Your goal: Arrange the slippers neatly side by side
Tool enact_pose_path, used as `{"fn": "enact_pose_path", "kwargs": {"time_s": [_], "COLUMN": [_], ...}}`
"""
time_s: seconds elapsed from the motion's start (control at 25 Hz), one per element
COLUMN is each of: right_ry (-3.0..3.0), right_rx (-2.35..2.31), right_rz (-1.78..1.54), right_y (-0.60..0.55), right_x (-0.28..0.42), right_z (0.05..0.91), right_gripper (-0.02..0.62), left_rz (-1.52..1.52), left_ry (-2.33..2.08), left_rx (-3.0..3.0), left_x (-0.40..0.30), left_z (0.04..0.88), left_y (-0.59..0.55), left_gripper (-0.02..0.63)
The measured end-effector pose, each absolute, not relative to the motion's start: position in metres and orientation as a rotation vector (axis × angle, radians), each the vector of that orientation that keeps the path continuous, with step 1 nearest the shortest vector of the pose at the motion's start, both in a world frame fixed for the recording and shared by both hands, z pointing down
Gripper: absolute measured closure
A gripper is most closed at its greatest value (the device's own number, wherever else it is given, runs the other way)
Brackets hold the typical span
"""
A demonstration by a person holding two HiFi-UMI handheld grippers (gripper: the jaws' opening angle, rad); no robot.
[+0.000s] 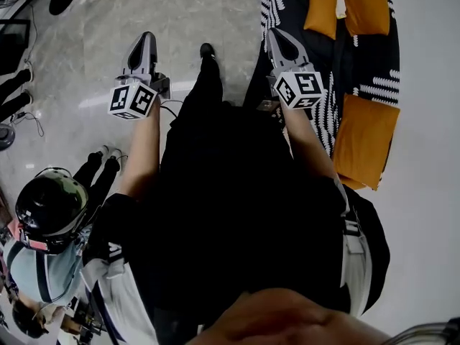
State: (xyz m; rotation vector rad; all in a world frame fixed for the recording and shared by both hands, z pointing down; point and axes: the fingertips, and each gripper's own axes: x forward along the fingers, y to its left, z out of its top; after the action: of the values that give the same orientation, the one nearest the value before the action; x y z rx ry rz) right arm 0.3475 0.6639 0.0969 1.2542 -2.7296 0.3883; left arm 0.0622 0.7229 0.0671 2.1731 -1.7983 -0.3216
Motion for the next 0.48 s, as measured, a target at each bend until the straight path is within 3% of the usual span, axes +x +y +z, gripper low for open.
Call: {"fn": "enact_pose_path", "kwargs": {"time_s": [0.24,0.48], "right_ry": [-2.679,-2.666], "right_rx": [1.163,1.098], "right_rz": [0.412,0.389], "right_y": [0.575,0.470], "right_x": [0.305,0.262], "right_z": [0.129,0.126], "right_gripper": [0.563,0.563], "left_rz": [-0.233,-0.169], "left_ry": [-1.812,-1.759], "left_rx": [2.100,2.141], "left_x": [0.026,0.010], "left_z": [0.126,0.134], "left_y": [0.636,0.527], "left_gripper": [0.591,0.591]}}
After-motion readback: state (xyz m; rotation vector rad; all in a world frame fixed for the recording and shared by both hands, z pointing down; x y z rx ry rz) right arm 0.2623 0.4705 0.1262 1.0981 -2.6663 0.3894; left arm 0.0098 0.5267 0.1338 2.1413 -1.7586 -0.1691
